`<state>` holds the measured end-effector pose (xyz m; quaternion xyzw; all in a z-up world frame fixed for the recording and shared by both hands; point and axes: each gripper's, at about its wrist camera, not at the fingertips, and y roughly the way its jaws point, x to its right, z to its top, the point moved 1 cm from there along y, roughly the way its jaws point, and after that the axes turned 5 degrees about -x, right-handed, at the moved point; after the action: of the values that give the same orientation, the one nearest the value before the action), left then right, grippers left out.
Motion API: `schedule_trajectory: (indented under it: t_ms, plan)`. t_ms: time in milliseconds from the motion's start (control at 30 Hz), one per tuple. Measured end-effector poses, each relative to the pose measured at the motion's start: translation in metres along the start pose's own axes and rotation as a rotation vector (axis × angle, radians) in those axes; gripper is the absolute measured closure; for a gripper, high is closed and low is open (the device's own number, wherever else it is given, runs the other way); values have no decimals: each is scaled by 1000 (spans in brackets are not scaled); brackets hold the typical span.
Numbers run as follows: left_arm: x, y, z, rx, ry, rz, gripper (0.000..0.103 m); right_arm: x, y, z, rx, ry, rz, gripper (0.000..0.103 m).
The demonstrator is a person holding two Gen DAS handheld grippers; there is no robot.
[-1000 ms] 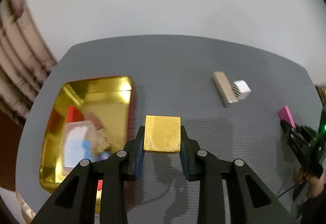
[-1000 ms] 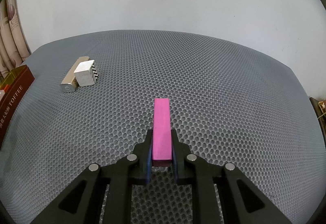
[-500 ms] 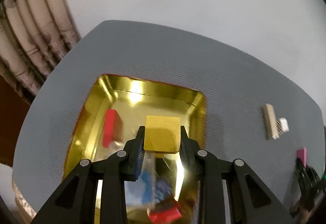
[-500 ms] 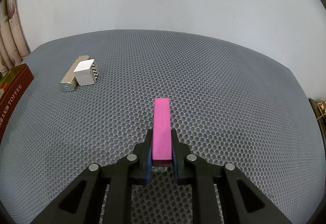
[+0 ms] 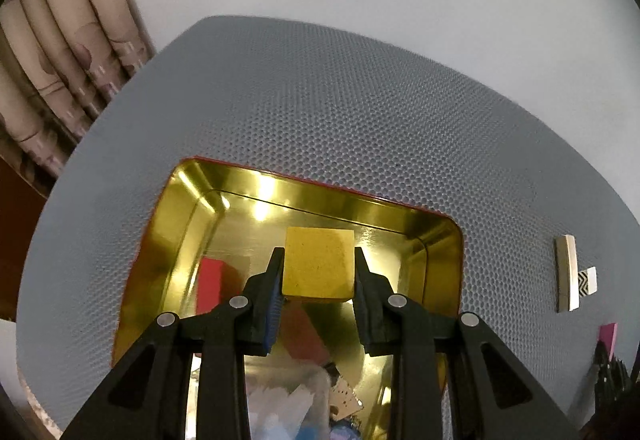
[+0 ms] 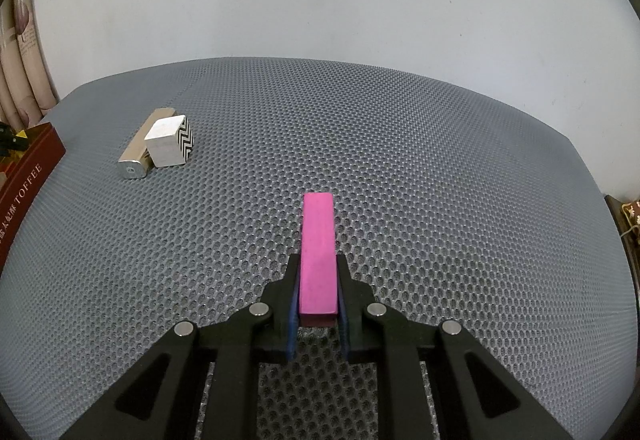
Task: Organize rigid objects
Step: 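Carry the yellow cube over the tin and lower it with the left gripper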
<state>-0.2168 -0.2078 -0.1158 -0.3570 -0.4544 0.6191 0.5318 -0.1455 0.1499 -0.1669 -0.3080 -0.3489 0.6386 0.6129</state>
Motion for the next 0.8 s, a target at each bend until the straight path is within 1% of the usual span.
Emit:
schedule_trajectory:
  t_ms: [133, 467, 667, 800]
  plan:
    - [8, 11, -1, -31, 21, 7, 76, 4, 1, -1, 0, 3, 5, 87]
    - [13, 15, 2, -28, 24, 21, 76, 6, 0, -3, 0, 1, 2, 87]
    - [17, 19, 0, -44, 34, 29, 76, 8, 0, -3, 0, 1, 1, 87]
    - [17, 22, -1, -51, 22, 26, 75, 9, 0, -3, 0, 0, 1, 87]
